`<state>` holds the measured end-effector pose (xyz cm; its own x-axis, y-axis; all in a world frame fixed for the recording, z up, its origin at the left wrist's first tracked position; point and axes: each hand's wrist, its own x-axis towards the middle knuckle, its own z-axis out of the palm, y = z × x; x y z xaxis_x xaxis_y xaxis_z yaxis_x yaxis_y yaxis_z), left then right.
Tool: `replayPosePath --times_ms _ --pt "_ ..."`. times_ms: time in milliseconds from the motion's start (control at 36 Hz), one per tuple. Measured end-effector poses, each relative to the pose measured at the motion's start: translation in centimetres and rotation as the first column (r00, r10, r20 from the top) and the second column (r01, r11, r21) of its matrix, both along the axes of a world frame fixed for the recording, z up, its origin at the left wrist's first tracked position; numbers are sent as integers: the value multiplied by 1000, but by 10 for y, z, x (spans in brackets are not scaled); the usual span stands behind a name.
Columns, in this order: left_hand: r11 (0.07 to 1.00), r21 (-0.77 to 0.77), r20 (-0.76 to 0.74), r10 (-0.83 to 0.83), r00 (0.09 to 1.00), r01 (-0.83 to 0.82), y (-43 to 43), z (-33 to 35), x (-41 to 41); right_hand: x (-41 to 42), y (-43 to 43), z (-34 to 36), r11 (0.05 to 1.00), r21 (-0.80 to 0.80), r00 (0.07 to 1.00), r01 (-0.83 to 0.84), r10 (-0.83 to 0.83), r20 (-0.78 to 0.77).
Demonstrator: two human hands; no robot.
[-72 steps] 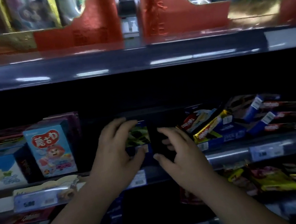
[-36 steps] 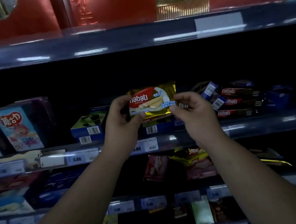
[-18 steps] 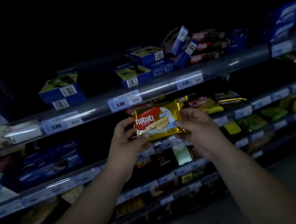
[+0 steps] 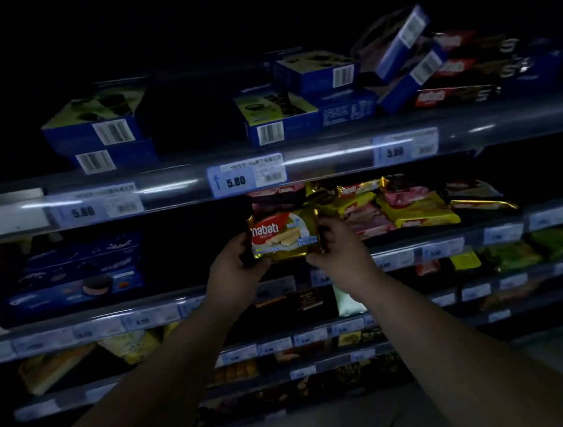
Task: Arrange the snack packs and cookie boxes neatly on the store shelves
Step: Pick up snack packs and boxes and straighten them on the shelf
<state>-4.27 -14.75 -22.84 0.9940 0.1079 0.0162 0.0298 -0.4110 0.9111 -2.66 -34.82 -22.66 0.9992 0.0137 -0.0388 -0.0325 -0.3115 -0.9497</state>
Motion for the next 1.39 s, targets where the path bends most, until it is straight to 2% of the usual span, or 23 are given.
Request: replayPosePath --times_ms 83,139,250,361,472,528,611,722,778,861,944,1000,1056,1139,1194,1306,1389 --pt "947 321 110 -31 993 -6 4 2 7 17 2 1 971 -232 994 -63 81 71" --pt "893 450 109 -40 993 -13 7 -1 12 22 1 -1 901 -430 975 -65 149 166" --pt "845 526 70 -160 985 100 6 -16 14 17 -5 -10 676 -730 899 -102 377 223" --pt "755 645 81 -216 973 114 -6 -22 18 16 -16 -19 443 -895 878 59 404 258" --pt "678 716 23 -261 965 166 -22 -14 22 24 -29 -17 367 -929 919 53 346 189" --pt "681 712 12 -256 967 171 -24 -10 24 27 -34 -9 375 -927 920 19 357 164" --pt "758 646 115 -208 971 86 -26 4 18 24 -39 8 459 -888 898 -40 406 169" --pt "842 540 283 -173 943 -7 -26 33 -5 7 -38 33 657 -747 791 -104 510 338" --pt "851 521 365 -154 918 -65 -26 50 -17 -2 -32 48 743 -666 692 -66 515 506" --pt "852 509 485 -168 858 -121 -26 84 -35 -15 -23 76 815 -578 535 31 475 698" --pt "827 538 608 -247 754 -163 -23 123 -50 -22 -13 112 860 -489 416 148 395 819" --pt "804 550 675 -269 687 -226 -17 143 -58 -24 -4 137 852 -470 386 230 364 848" --pt "779 545 727 -255 637 -310 -11 160 -62 -24 5 158 796 -520 441 310 364 820" --pt "737 530 757 -188 626 -420 5 179 -61 -21 19 176 622 -689 670 371 335 663" --pt "717 514 760 -126 638 -471 20 190 -57 -18 28 179 569 -746 756 345 303 581" --pt "675 504 757 -46 651 -539 57 202 -49 -16 44 177 574 -756 787 314 288 546" --pt "716 491 673 48 738 -495 82 206 -42 -16 56 178 616 -734 789 287 282 545"
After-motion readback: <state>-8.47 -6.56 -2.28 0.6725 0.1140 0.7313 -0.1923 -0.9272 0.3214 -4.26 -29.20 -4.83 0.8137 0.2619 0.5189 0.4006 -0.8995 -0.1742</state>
